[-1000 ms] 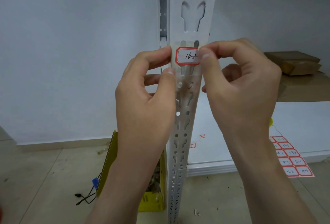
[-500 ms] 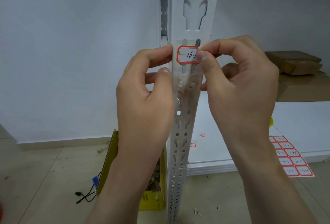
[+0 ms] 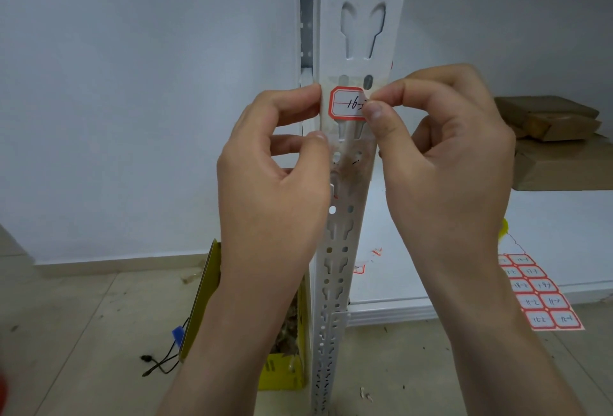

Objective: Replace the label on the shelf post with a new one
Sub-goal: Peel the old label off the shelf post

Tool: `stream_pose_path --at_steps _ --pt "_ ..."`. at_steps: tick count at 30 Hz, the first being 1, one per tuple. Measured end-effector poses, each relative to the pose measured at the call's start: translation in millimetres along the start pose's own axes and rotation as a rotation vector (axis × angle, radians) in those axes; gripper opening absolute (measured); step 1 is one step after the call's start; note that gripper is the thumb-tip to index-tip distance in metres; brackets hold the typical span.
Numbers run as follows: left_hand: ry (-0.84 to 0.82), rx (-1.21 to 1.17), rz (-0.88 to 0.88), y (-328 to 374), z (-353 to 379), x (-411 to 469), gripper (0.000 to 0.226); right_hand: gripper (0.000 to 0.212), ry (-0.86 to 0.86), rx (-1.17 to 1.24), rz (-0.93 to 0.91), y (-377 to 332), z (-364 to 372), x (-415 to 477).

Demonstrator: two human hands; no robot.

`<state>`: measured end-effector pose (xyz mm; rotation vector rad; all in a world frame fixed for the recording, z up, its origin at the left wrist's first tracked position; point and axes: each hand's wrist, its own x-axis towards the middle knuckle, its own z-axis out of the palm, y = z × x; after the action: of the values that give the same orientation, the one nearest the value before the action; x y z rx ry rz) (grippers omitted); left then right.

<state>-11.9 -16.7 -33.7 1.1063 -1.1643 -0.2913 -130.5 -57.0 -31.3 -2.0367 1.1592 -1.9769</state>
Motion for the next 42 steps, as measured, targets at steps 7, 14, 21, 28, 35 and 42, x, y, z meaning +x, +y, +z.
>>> stream_pose_path --at_steps 7,14,21,28,35,42 --pt "0.004 -0.001 0.011 -0.3 -0.1 0.1 0.03 0.004 -0.004 0.027 -0.016 -1.5 -0.8 -1.5" --pt "0.01 0.018 0.031 -1.5 0.0 0.6 0.031 0.011 0.006 0.04 -0.022 -3.5 -0.5 -1.5" --pt "0.011 0.033 0.041 -1.4 0.0 0.9 0.035 0.012 -0.001 0.029 -0.026 -6.0 -1.8 -2.2" --pt "0.014 0.013 0.036 -1.1 -0.5 0.9 0.035 0.011 -0.005 0.039 -0.025 -4.9 -2.4 -2.7" --pt "0.009 0.003 0.033 -1.6 -0.7 1.3 0.034 0.011 -0.019 0.031 -0.038 -3.2 -2.7 -3.1" --pt "0.009 0.016 0.034 -0.9 -0.5 2.1 0.034 0.012 -0.023 0.051 -0.065 -2.1 -3.0 -3.2"
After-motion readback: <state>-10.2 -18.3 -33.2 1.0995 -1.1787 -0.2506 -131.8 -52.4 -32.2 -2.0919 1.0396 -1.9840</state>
